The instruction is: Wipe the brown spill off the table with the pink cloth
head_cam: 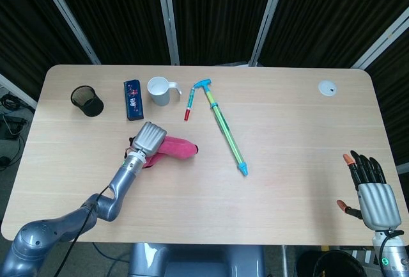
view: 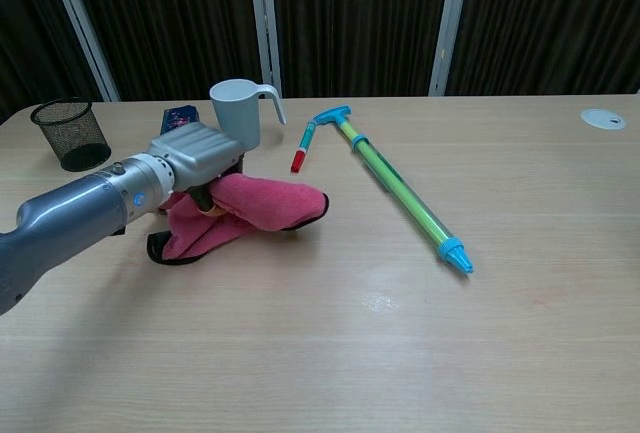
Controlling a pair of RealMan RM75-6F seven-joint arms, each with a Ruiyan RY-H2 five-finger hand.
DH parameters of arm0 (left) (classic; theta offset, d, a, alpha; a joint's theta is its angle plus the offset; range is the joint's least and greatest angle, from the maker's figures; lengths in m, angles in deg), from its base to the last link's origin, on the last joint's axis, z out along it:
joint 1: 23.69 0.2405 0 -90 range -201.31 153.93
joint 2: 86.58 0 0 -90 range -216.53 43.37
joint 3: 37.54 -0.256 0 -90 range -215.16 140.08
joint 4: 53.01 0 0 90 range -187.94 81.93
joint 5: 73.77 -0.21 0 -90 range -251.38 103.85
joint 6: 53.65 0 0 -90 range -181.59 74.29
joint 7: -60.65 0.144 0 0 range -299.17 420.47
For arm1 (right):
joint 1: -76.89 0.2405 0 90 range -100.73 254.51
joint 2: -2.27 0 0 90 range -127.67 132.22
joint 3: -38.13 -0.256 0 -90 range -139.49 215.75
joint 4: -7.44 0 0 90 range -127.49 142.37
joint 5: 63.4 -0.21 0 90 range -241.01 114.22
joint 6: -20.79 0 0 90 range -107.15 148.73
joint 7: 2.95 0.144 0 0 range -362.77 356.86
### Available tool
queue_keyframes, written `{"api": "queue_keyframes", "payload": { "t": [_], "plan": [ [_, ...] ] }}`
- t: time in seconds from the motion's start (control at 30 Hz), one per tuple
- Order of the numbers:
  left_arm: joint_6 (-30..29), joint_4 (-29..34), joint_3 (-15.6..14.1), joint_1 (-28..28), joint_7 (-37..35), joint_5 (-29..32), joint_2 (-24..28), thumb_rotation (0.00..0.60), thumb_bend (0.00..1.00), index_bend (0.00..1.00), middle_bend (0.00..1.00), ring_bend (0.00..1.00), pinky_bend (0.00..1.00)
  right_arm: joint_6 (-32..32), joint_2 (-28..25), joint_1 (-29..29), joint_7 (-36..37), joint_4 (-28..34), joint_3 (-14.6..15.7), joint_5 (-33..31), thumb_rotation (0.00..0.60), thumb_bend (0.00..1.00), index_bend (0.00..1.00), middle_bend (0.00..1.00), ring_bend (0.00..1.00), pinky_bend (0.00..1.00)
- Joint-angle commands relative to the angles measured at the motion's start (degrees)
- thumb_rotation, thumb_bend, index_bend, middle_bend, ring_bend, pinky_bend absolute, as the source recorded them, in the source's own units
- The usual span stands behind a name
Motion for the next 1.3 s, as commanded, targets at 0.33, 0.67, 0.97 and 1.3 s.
{"api": "queue_keyframes", "payload": {
  "t": [0.33,0.67,0.97,1.3],
  "plan": [
    [-0.02,5.55,0.22,-4.71,0.32,-2.43,-9.17,0.600,0.35,0.85,0.61,0.56,0.55,-0.20,-0.17,-0.06,0.90,-0.24,-0.13,-0.57,0.600,0.00,0.00,0.00,0.00,0.00],
    [-1.26,-0.15,0.20,-5.12,-0.45,-3.96,-11.49,0.600,0.35,0.85,0.61,0.56,0.55,0.27,-0.53,-0.48,1.13,-0.20,-0.06,-0.66,0.600,0.00,0.00,0.00,0.00,0.00],
    [0.25,-6.84,-0.74,-1.87,-2.62,-2.89,-7.98,0.600,0.35,0.85,0.61,0.56,0.55,0.26,-0.34,-0.44,0.32,0.10,0.00,-0.44,0.600,0.00,0.00,0.00,0.00,0.00],
    [-2.72,-7.13,-1.45,2.67,-7.58,-3.65,-0.14,0.600,0.36,0.85,0.61,0.56,0.55,-0.18,0.05,-0.05,-0.54,0.26,0.14,0.04,0.600,0.00,0.00,0.00,0.00,0.00]
  ]
}}
